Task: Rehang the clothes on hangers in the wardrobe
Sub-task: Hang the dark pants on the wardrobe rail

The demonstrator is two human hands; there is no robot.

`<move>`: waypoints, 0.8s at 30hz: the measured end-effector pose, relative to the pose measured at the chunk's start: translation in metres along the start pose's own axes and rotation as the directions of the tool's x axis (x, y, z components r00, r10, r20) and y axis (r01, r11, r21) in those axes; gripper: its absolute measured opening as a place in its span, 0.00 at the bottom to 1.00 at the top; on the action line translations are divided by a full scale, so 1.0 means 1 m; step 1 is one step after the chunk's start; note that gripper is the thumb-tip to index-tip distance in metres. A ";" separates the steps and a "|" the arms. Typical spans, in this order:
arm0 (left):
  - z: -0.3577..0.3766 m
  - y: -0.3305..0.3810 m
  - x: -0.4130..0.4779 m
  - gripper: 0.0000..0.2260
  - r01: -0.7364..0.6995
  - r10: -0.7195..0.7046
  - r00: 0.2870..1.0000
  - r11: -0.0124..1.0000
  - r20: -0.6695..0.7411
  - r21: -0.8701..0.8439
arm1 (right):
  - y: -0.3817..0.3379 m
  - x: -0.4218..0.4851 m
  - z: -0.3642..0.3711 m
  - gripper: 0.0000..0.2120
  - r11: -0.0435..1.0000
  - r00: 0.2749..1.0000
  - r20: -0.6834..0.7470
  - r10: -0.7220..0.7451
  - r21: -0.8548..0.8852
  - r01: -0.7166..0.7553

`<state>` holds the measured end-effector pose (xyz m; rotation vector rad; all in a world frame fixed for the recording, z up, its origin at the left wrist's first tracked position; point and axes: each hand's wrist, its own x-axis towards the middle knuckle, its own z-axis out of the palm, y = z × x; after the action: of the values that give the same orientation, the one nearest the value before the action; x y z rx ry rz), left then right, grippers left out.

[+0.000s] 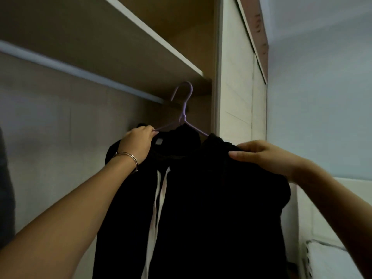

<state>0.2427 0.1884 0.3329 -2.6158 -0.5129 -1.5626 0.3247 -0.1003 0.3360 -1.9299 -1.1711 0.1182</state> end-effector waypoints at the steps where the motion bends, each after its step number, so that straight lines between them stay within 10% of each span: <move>1: 0.006 -0.004 0.011 0.14 0.031 -0.031 1.000 0.999 0.002 0.045 | 0.002 0.017 -0.005 0.14 0.999 1.000 0.015 -0.016 0.031 0.016; 11: 0.034 -0.025 0.058 0.16 0.198 -0.205 0.976 0.975 -0.070 -0.099 | -0.019 0.165 0.003 0.09 0.958 0.997 -0.048 -0.058 0.279 0.069; 24: 0.082 -0.070 0.110 0.26 0.319 -0.207 0.901 0.911 0.381 -0.260 | -0.050 0.327 0.023 0.17 0.994 0.991 -0.125 -0.043 0.092 0.055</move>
<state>0.3384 0.2996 0.3793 -3.2196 -0.7253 -1.3402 0.4616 0.1741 0.4633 -1.7979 -1.1108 0.0283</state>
